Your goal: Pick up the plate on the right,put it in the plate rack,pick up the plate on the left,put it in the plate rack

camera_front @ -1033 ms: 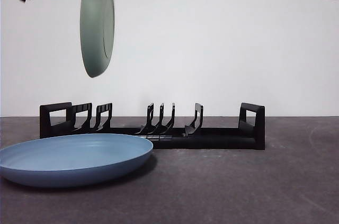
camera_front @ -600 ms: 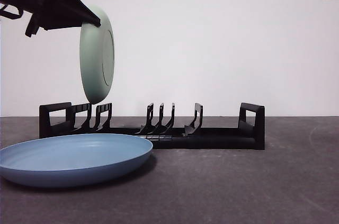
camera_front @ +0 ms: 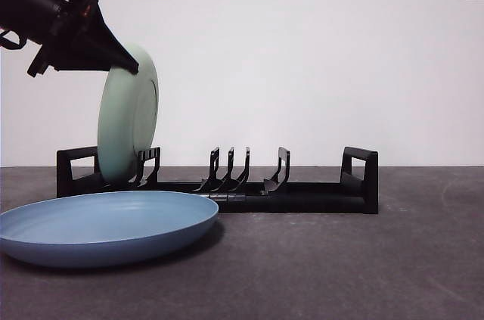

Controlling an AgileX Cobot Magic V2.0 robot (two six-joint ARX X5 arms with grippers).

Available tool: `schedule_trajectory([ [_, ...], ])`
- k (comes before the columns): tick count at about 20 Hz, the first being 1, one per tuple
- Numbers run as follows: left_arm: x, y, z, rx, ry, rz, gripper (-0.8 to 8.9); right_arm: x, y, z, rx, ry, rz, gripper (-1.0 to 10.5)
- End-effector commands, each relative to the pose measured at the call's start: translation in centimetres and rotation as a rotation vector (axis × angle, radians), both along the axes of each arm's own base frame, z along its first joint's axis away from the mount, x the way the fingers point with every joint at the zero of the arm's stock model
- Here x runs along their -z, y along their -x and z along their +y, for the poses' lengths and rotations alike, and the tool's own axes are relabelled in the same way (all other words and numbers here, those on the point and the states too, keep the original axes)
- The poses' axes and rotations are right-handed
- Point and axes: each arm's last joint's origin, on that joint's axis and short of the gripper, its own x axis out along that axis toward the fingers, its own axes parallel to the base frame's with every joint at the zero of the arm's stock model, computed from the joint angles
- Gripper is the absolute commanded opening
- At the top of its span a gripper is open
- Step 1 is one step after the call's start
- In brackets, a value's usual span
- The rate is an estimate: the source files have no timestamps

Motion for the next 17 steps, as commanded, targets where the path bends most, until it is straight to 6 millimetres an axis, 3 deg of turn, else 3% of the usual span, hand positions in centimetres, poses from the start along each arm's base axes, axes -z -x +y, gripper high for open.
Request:
schedule_trajectory([
  [1,0.2,-0.1,0.1,-0.003,-0.062,-0.036,-0.09,0.1,-0.1,0.1,0.004,-0.008,0.004,2.2],
  [10,0.4,-0.1,-0.2,-0.052,-0.144,-0.058,0.12,0.1,-0.1,0.1,0.004,-0.008,0.006,2.2],
  [14,0.4,0.0,-0.7,-0.037,-0.143,-0.059,1.7,0.1,-0.1,0.1,0.003,-0.008,0.006,2.2],
  [17,0.4,0.1,-1.1,-0.022,-0.143,-0.056,1.98,0.1,-0.1,0.1,0.003,-0.008,0.006,2.2],
])
